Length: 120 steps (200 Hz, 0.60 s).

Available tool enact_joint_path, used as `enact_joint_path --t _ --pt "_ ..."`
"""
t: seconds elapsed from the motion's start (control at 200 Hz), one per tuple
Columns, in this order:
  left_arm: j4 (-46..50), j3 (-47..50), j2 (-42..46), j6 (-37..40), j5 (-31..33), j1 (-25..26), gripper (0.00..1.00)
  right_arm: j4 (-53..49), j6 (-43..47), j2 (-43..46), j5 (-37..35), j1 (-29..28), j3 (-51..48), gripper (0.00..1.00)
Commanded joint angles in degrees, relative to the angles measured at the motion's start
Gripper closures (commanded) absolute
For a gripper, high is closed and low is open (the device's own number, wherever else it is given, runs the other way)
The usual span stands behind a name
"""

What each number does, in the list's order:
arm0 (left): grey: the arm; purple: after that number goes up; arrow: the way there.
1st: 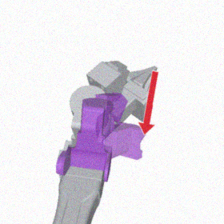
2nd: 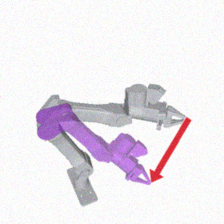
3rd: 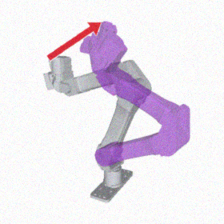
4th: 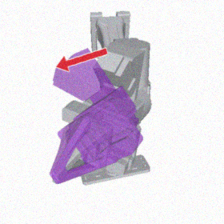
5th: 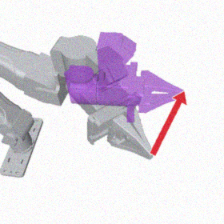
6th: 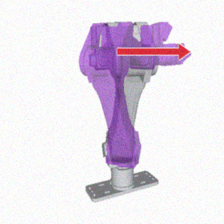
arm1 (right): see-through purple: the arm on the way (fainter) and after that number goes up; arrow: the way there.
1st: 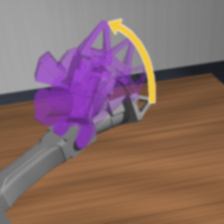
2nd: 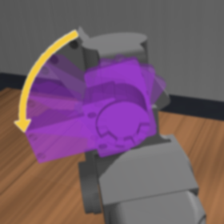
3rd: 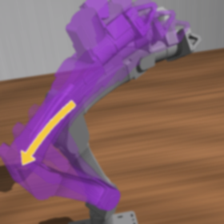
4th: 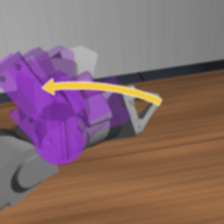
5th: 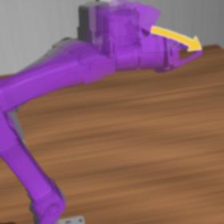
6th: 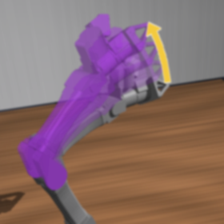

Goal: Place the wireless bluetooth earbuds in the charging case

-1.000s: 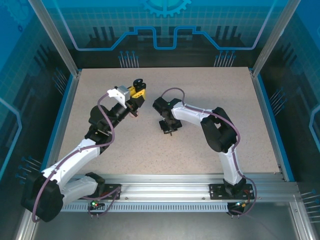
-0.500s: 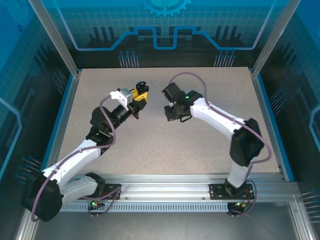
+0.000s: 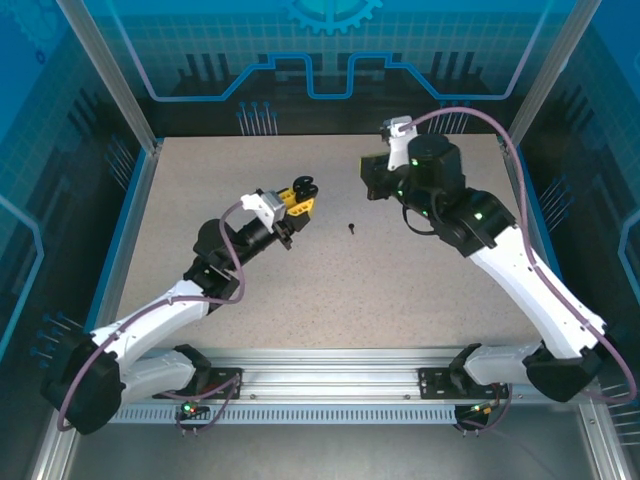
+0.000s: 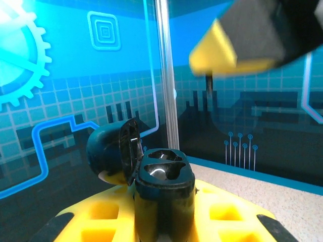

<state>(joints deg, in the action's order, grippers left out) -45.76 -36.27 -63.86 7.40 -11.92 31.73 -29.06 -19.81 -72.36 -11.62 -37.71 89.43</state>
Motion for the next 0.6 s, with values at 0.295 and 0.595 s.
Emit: enact_joint_path --t 0.295,0.595 --pt "-1.71 -8.69 -6.23 4.55 -2.84 5.1 1.0 15.71 6.19 3.23 13.92 -2.72 -5.62 0.92" --pt "-0.16 -9.25 -6.46 4.98 -2.49 5.31 1.0 11.38 9.28 2.18 13.23 -5.08 -6.61 0.92"
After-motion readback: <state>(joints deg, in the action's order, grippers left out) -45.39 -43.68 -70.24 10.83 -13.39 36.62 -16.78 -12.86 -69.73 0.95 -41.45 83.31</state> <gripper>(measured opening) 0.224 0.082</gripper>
